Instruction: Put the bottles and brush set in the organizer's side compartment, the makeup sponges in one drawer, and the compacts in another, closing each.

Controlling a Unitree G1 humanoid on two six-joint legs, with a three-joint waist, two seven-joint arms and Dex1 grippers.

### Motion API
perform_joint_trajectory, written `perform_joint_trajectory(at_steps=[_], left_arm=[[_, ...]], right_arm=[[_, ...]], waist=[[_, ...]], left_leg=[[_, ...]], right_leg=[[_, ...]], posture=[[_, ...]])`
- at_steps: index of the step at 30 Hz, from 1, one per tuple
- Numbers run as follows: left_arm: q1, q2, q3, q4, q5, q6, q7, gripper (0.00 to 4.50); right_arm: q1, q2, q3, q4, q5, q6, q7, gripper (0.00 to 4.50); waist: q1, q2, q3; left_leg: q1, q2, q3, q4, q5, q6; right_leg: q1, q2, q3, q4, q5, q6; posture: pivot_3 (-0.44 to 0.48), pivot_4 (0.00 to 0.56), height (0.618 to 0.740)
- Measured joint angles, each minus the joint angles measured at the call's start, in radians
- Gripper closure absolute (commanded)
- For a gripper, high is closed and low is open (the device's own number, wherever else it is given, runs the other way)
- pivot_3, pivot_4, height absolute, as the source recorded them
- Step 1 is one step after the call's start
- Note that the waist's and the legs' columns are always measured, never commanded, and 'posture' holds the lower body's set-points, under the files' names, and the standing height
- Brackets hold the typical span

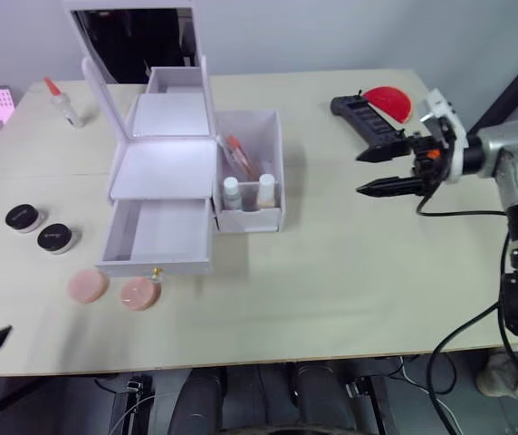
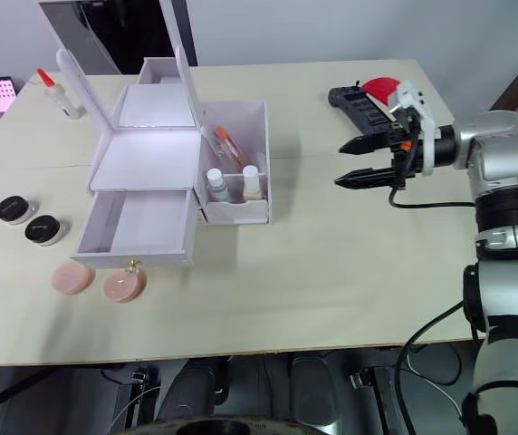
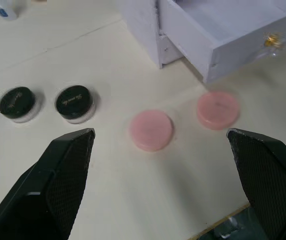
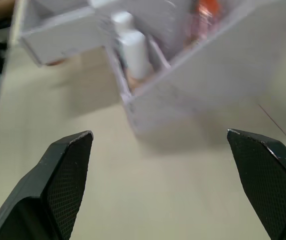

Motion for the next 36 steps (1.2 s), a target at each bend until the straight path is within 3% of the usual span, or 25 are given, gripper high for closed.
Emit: perform_joint_trajectory(at_steps=[7,10,16,22,28,36], left_arm=[[-0.078,-0.024,0.007,-0.024,0.076,0.039,-0.026,0.04],[-0.059,-0.148,-0.009,-0.126,0.116,0.038,-0.022,0.04],[-0.007,-0.305,-0.071,-0.328,0.109,0.081,0.042,0.04],[-0.009,-0.535,-0.408,-0.539,0.240,0.104,0.231,0.04],[-0.107,-0.613,-0.679,-0.536,0.438,0.122,0.418,0.04],[-0.212,-0.622,-0.746,-0.436,0.542,0.128,0.550,0.04]], right_arm=[[0.013,0.043,0.001,-0.059,0.007,0.003,0.001,0.00],[-0.006,0.058,0.028,-0.163,0.062,0.039,0.002,0.00],[-0.124,0.168,0.057,-0.298,0.134,0.104,0.005,0.00],[-0.184,0.250,0.177,-0.366,0.166,0.098,0.006,0.00],[-0.251,0.228,0.234,-0.372,0.206,0.063,0.006,0.00],[-0.255,0.214,0.267,-0.346,0.203,0.028,0.006,0.00]], waist=[[-0.026,0.000,0.000],[-0.032,0.000,0.000],[-0.022,-0.002,0.000],[-0.021,-0.003,0.001],[0.002,-0.003,0.000],[0.003,-0.003,0.000]], left_leg=[[0.005,0.001,0.004,-0.003,0.000,0.000],[0.011,0.001,0.009,-0.006,0.000,0.000],[0.013,0.003,0.009,-0.005,0.000,0.000],[0.010,0.002,0.012,0.001,0.000,0.000],[0.011,0.002,0.010,0.001,0.000,0.000],[0.011,0.002,0.010,0.001,0.000,0.000]], right_leg=[[0.000,0.001,0.005,0.004,0.000,0.001],[0.001,0.001,0.010,0.004,-0.001,0.001],[0.002,0.002,0.010,0.005,-0.002,0.002],[0.006,0.001,0.011,-0.002,0.000,0.000],[0.007,0.002,0.011,0.001,0.000,0.000],[0.007,0.003,0.011,0.003,0.000,0.000]], posture=[[0.000,0.150,0.740],[0.000,0.150,0.740],[0.000,0.150,0.740],[0.000,0.150,0.740],[0.000,0.150,0.740],[0.000,0.150,0.740]])
